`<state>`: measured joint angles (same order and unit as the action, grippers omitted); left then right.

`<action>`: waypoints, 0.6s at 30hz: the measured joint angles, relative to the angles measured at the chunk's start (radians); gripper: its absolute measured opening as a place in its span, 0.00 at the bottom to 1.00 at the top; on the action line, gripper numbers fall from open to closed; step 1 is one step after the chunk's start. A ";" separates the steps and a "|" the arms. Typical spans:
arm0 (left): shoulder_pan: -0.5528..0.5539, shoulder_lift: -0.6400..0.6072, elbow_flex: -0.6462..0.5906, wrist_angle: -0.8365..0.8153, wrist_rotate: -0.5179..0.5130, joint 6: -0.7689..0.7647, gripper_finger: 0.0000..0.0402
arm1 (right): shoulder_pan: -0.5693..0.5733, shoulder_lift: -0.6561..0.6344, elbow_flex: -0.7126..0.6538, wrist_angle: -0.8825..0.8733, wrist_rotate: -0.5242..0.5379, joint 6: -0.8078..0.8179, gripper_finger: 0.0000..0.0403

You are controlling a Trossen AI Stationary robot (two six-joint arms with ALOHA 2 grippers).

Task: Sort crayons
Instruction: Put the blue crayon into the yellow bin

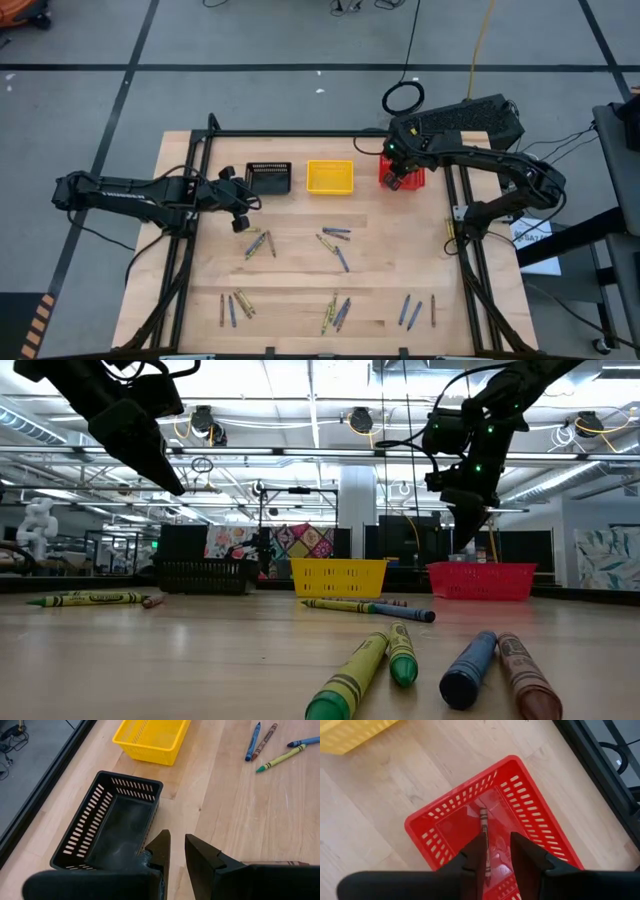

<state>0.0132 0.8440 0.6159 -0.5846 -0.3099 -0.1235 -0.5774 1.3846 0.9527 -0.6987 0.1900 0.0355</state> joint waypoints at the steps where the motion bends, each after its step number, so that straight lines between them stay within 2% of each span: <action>1: 0.000 0.000 0.000 0.000 0.000 0.000 0.16 | 0.000 0.000 0.000 0.001 0.000 0.005 0.19; 11: 0.000 0.002 0.000 0.000 0.001 -0.001 0.16 | 0.000 0.000 0.000 0.063 0.000 0.012 0.19; 18: 0.000 0.044 0.000 0.001 0.052 -0.002 0.16 | 0.000 0.001 0.000 0.066 0.000 0.005 0.19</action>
<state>0.0128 0.8884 0.6159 -0.5839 -0.2584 -0.1252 -0.5770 1.3853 0.9524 -0.6323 0.1898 0.0410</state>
